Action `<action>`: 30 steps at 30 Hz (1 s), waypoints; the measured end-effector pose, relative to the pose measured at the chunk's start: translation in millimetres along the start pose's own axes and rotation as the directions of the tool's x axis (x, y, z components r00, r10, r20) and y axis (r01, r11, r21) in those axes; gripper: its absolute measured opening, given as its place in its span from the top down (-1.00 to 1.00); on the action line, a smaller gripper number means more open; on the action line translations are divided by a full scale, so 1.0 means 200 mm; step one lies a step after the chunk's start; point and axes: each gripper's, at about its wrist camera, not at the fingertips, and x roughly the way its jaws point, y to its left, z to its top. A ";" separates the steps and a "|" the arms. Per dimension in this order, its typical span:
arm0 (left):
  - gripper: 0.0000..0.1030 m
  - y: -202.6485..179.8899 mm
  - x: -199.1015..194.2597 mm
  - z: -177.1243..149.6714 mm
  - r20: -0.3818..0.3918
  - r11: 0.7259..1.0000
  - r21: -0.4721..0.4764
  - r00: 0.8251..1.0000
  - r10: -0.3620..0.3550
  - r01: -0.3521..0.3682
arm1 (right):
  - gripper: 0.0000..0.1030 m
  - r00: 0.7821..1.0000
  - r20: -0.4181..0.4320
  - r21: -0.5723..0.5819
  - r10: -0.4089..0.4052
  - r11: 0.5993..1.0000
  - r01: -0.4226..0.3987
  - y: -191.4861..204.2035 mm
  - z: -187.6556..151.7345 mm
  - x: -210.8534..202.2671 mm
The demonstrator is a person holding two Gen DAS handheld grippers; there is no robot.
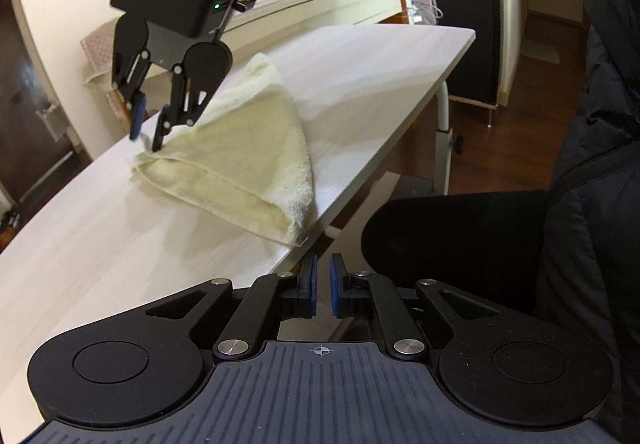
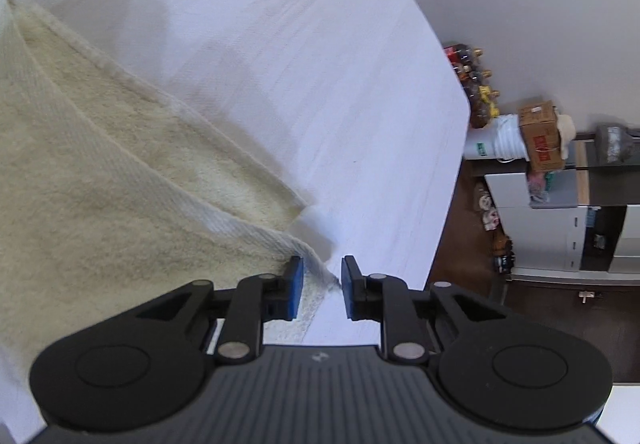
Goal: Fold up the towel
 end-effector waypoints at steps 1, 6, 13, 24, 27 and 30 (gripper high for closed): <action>0.87 0.00 0.00 0.00 0.000 1.000 -0.003 1.000 0.001 -0.001 | 0.28 1.000 0.002 0.021 -0.015 1.000 0.015 -0.01 -0.01 -0.01; 0.86 0.03 -0.04 0.01 0.020 0.999 -0.033 1.000 0.011 -0.010 | 0.28 0.998 -0.002 0.160 -0.057 0.985 0.057 -0.04 -0.08 -0.09; 0.78 0.13 -0.09 0.05 0.040 0.993 -0.097 0.997 0.071 -0.066 | 0.29 0.997 -0.021 0.438 -0.077 0.895 0.079 -0.02 -0.16 -0.25; 0.77 0.62 0.16 0.30 0.007 0.954 -0.268 0.990 0.142 -0.134 | 0.28 0.985 -0.021 0.772 -0.171 0.623 0.125 0.12 -0.24 -0.61; 0.77 0.73 0.20 0.31 0.013 0.956 -0.273 0.993 0.119 -0.111 | 0.28 0.980 0.059 0.848 -0.192 0.527 0.052 0.19 -0.24 -0.75; 0.74 0.76 0.25 0.36 0.027 0.967 -0.244 0.996 0.087 -0.078 | 0.28 0.963 0.159 0.878 -0.218 0.477 -0.037 0.26 -0.18 -0.89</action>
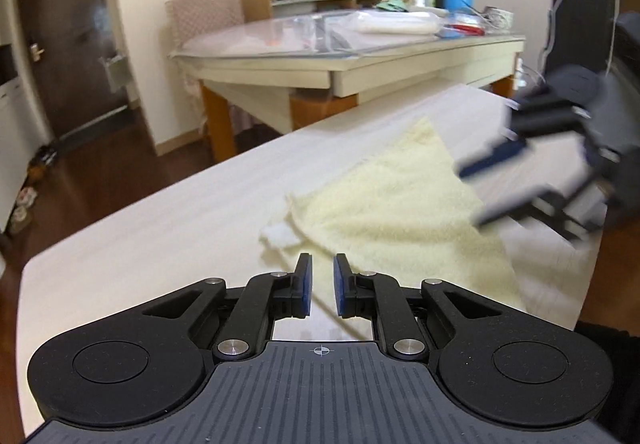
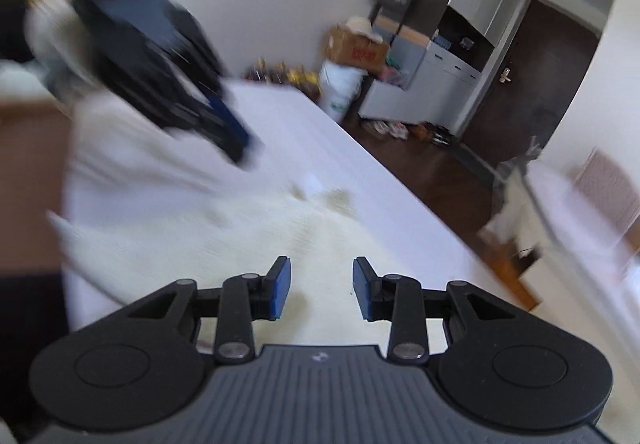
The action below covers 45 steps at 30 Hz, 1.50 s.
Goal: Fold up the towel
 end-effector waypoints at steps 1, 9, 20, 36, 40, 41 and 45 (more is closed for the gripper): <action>0.72 0.01 0.02 0.02 -0.002 1.000 0.002 1.000 -0.009 0.009 | 0.28 1.000 0.015 0.009 0.026 1.000 -0.026 0.03 0.00 -0.02; 0.70 -0.01 0.14 0.06 -0.022 0.998 0.044 0.999 -0.033 0.034 | 0.19 0.994 0.030 -0.053 0.104 0.993 -0.102 0.51 -0.05 -0.20; 0.57 0.04 0.07 0.01 0.000 0.999 0.032 1.000 -0.016 0.016 | 0.21 0.997 -0.036 -0.075 0.066 0.995 -0.068 0.61 -0.04 -0.09; 0.53 0.05 0.12 0.02 -0.014 0.999 0.047 1.000 0.001 -0.001 | 0.82 0.981 -0.037 -0.093 0.192 0.976 -0.194 0.57 -0.08 -0.21; 0.50 0.05 0.17 -0.01 -0.067 0.994 0.108 0.997 0.038 -0.030 | 0.82 0.974 -0.016 -0.075 0.225 0.971 -0.226 0.55 -0.10 -0.29; 0.45 0.05 0.18 -0.02 -0.074 0.993 0.114 0.996 0.042 -0.033 | 0.82 0.973 -0.009 -0.070 0.232 0.970 -0.232 0.54 -0.10 -0.31; 0.42 0.07 0.18 -0.03 -0.089 0.993 0.114 0.995 0.044 -0.034 | 0.82 0.962 0.054 -0.023 0.268 0.963 -0.267 0.46 -0.10 -0.38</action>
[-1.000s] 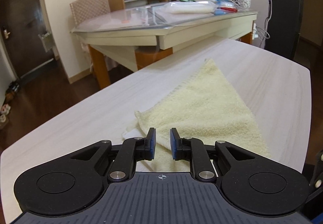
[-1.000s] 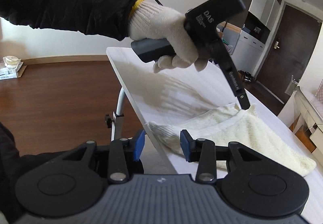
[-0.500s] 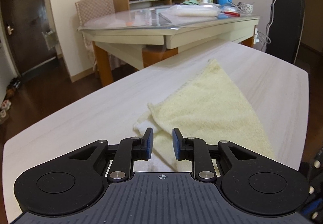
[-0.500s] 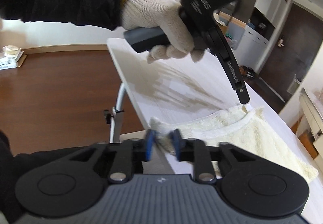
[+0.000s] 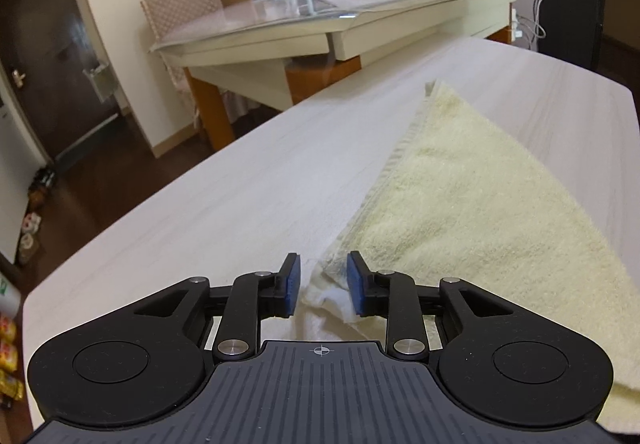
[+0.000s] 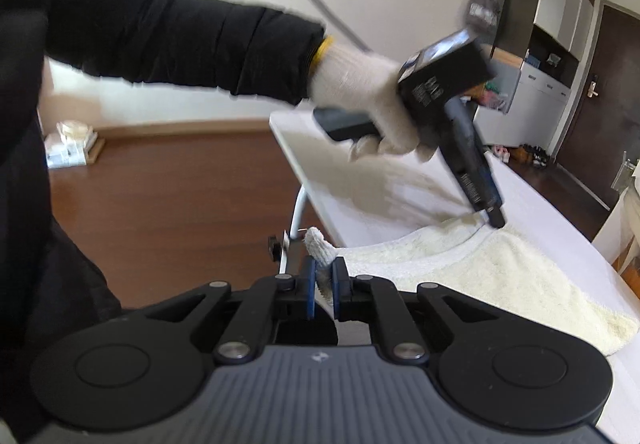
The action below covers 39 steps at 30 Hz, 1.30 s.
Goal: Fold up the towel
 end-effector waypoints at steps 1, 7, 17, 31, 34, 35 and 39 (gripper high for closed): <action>0.41 0.01 0.00 0.00 -0.004 1.000 0.001 1.000 -0.002 0.002 | 0.82 1.000 0.020 0.017 0.005 1.000 -0.006 -0.03 0.00 -0.03; 0.34 0.03 0.02 0.03 -0.036 1.000 0.016 0.999 -0.025 0.026 | 0.83 0.990 0.144 0.146 0.000 0.989 -0.021 -0.29 0.03 -0.17; 0.33 0.20 -0.04 0.06 0.072 0.980 -0.159 0.992 -0.107 0.117 | 0.83 0.951 0.279 0.406 -0.132 0.914 0.007 -0.89 0.00 -0.25; 0.37 0.13 -0.07 0.14 0.143 0.988 -0.107 0.985 -0.097 0.113 | 0.83 0.958 0.137 0.787 -0.251 0.615 0.049 -1.38 -0.49 -0.11; 0.36 0.09 -0.02 0.14 0.133 0.988 -0.090 0.984 -0.116 0.128 | 0.83 0.962 0.082 0.813 -0.260 0.576 0.087 -1.42 -0.56 -0.07; 0.37 0.08 -0.01 0.14 0.127 0.988 -0.087 0.985 -0.119 0.131 | 0.83 0.962 0.066 0.816 -0.266 0.568 0.102 -1.42 -0.57 -0.06; 0.37 0.04 0.03 0.12 0.101 0.989 -0.073 0.988 -0.118 0.126 | 0.74 0.953 -0.036 0.802 -0.302 0.560 0.208 -1.43 -0.58 0.00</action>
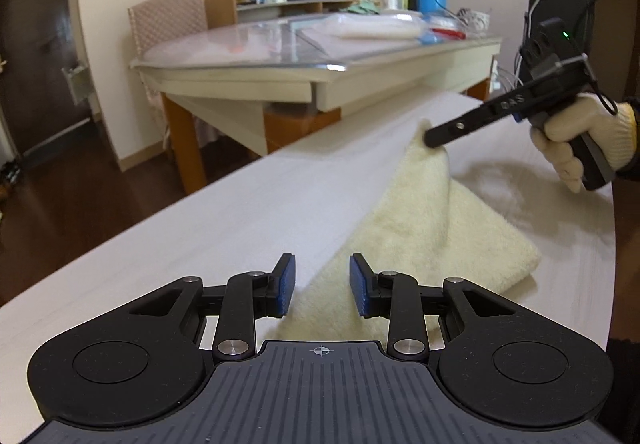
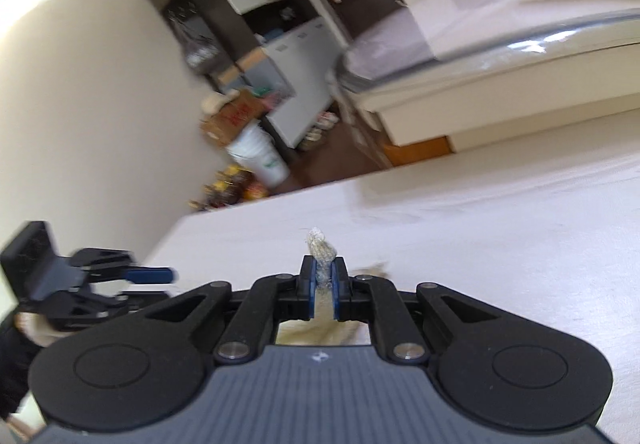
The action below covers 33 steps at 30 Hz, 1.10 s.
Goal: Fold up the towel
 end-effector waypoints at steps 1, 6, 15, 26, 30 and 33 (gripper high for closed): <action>0.36 0.00 0.01 -0.01 -0.007 1.000 0.004 1.000 0.005 -0.005 | 0.59 1.000 -0.005 -0.010 -0.020 1.000 0.020 0.01 0.00 0.00; 0.35 -0.02 -0.01 -0.05 -0.003 0.999 -0.010 0.999 0.043 -0.043 | 0.40 0.992 0.038 -0.102 -0.120 0.987 0.123 0.04 0.00 -0.02; 0.37 -0.10 -0.11 -0.08 0.023 0.990 -0.093 0.994 0.107 -0.105 | 0.44 0.996 0.052 -0.416 -0.075 0.905 0.090 0.33 -0.09 -0.06; 0.32 -0.08 -0.01 -0.12 -0.024 0.975 -0.136 0.984 0.175 -0.177 | 0.44 0.981 -0.031 -0.576 -0.192 0.805 0.140 0.38 -0.16 0.08; 0.28 -0.05 0.01 -0.09 -0.039 0.979 -0.107 0.985 0.168 -0.172 | 0.43 0.980 -0.025 -0.514 -0.197 0.843 0.157 0.37 -0.20 0.02; 0.19 -0.01 0.04 -0.07 -0.049 0.981 -0.089 0.984 0.169 -0.173 | 0.43 0.978 -0.006 -0.447 -0.210 0.875 0.185 0.37 -0.24 -0.01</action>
